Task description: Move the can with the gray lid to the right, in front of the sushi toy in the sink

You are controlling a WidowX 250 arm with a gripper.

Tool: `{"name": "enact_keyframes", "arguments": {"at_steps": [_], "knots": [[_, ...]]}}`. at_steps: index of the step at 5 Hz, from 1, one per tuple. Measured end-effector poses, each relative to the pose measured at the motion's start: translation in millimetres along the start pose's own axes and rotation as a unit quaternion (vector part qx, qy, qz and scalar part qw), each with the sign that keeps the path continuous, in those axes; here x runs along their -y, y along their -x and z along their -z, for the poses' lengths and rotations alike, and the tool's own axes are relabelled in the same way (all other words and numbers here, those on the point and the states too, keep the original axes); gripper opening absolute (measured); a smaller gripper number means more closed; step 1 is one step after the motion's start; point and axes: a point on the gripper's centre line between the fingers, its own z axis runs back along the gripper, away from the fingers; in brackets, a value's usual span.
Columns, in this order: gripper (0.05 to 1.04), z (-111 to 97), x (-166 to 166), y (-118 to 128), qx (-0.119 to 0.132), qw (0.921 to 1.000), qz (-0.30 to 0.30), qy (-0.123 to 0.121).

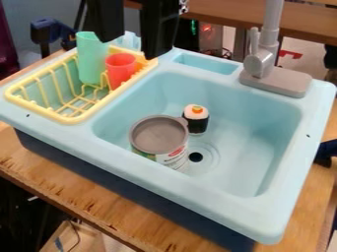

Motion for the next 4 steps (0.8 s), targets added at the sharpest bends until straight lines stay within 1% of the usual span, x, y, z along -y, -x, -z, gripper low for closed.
{"name": "enact_keyframes", "arguments": {"at_steps": [1, 2, 3, 4], "knots": [[1.001, 7.1, 0.0, -0.1, -0.013, 0.9999, 0.002, 0.001], [1.001, 22.0, -0.3, -5.1, 0.002, 0.9995, 0.02, 0.026], [1.001, 39.9, -6.2, -7.1, 0.018, 0.997, 0.028, 0.071], [1.001, 46.6, -5.1, -10.5, 0.03, 0.9947, 0.045, 0.087]]}}
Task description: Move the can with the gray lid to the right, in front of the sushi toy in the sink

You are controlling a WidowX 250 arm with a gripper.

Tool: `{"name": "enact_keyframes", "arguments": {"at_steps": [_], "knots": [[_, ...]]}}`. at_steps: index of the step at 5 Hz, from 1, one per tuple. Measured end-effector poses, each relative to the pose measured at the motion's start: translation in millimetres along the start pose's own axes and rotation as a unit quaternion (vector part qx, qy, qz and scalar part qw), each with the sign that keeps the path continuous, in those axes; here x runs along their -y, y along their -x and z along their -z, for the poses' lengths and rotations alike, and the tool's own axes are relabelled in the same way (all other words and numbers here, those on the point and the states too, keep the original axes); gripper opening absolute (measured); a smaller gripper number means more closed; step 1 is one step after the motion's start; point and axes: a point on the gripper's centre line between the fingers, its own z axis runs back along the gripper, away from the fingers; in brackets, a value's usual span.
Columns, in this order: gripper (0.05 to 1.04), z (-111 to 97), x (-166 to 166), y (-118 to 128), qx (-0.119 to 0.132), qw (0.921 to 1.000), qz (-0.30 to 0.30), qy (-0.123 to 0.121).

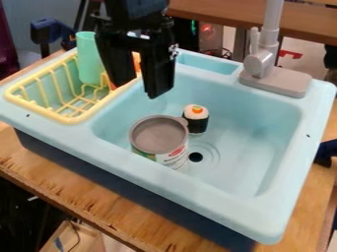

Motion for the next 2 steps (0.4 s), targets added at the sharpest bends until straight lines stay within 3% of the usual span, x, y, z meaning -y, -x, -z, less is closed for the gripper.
{"name": "enact_keyframes", "arguments": {"at_steps": [2], "knots": [[1.001, 19.3, -10.9, -5.0, -0.013, 0.9997, 0.006, 0.018]]}}
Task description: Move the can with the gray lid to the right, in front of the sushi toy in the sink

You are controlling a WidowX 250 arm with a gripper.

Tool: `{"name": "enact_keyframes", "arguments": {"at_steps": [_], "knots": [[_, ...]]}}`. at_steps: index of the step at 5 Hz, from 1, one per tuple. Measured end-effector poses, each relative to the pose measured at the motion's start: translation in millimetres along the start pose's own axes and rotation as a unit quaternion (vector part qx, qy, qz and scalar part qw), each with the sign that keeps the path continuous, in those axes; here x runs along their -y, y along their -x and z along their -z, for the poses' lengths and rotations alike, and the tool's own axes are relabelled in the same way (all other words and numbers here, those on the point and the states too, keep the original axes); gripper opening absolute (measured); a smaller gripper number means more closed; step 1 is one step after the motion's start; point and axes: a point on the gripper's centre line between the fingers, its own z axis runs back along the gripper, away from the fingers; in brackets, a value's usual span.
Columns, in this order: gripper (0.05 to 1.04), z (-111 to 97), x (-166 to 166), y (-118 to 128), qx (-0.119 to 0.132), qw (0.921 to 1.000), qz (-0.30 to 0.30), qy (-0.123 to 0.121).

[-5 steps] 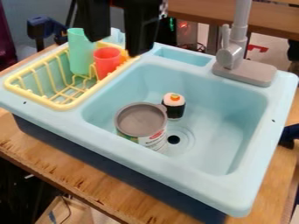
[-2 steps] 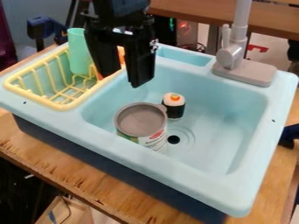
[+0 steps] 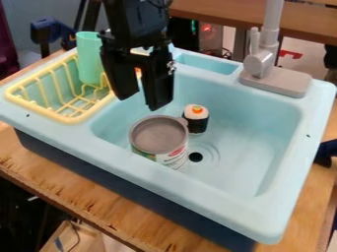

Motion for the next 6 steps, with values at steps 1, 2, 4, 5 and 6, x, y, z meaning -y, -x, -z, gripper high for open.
{"name": "enact_keyframes", "arguments": {"at_steps": [1, 2, 4, 5, 6], "knots": [[1.001, 3.1, -8.4, 1.0, -0.006, 1.0, -0.005, 0.002], [1.001, 11.7, -10.4, 2.6, -0.021, 0.9998, -0.002, 0.007], [1.001, 25.7, -17.9, 1.1, -0.022, 0.9994, -0.01, 0.022], [1.001, 32.0, -19.2, -1.5, -0.026, 0.9992, -0.011, 0.028], [1.001, 36.1, -19.0, -5.5, -0.022, 0.9991, -0.013, 0.034]]}}
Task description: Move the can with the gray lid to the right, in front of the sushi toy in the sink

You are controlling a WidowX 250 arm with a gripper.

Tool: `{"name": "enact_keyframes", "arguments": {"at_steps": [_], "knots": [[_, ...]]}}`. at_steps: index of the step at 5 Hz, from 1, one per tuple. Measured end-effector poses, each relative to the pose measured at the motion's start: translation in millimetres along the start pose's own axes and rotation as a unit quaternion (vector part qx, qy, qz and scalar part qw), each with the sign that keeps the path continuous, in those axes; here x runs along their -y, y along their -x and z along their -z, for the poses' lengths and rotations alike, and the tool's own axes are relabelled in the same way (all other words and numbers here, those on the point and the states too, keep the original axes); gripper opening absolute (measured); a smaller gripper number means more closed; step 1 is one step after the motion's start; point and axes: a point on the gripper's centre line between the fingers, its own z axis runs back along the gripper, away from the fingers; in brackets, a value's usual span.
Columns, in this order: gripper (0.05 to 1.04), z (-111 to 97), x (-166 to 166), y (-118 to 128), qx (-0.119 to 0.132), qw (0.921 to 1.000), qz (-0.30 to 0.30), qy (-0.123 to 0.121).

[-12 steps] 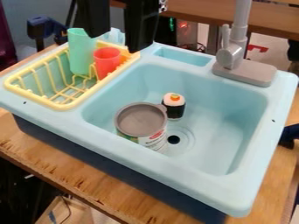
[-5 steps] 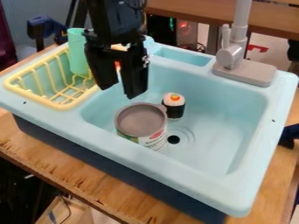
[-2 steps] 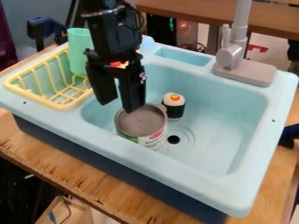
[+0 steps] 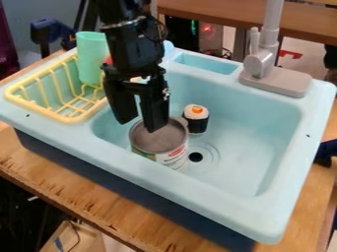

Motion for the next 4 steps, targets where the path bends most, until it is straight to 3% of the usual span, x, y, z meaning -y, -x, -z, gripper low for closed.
{"name": "enact_keyframes", "arguments": {"at_steps": [4], "knots": [[1.001, 12.0, 16.0, -12.7, 0.048, 0.9973, -0.004, 0.055]]}}
